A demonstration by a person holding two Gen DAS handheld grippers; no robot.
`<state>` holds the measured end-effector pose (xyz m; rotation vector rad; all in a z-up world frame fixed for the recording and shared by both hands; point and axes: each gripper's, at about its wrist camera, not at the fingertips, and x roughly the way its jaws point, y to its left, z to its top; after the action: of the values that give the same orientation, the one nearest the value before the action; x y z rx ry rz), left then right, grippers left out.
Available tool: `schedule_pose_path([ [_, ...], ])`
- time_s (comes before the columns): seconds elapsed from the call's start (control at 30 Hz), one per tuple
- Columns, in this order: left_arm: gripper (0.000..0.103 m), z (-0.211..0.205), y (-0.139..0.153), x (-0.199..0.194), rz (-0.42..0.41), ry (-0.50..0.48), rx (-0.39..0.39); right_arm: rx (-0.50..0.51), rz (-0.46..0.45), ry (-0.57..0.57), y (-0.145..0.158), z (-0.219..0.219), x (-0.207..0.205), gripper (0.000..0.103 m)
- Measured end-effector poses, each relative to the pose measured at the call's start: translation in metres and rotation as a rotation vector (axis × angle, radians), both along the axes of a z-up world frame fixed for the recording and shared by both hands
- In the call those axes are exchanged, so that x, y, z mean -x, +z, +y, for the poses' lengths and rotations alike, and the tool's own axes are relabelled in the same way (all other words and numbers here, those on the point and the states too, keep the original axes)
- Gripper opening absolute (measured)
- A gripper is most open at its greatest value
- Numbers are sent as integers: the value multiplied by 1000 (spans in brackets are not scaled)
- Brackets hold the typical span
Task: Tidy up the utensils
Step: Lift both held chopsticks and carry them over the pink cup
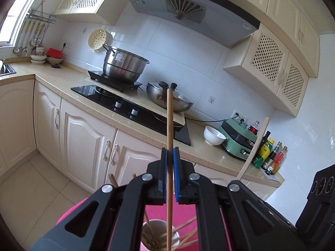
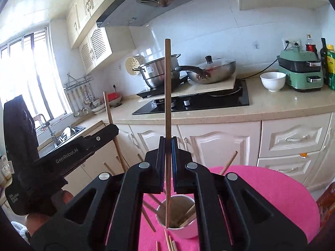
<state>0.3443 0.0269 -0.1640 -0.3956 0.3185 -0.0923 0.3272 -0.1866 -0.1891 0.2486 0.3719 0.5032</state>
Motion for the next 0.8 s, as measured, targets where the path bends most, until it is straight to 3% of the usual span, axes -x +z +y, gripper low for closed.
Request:
schedule_pose_path([
  [0.43, 6, -6, -40, -24, 23, 26, -36, 29, 13, 15, -19, 0, -7, 6],
  [0.8, 6, -20, -59, -3, 52, -12, -122, 60, -16, 52, -17, 8, 3, 6],
])
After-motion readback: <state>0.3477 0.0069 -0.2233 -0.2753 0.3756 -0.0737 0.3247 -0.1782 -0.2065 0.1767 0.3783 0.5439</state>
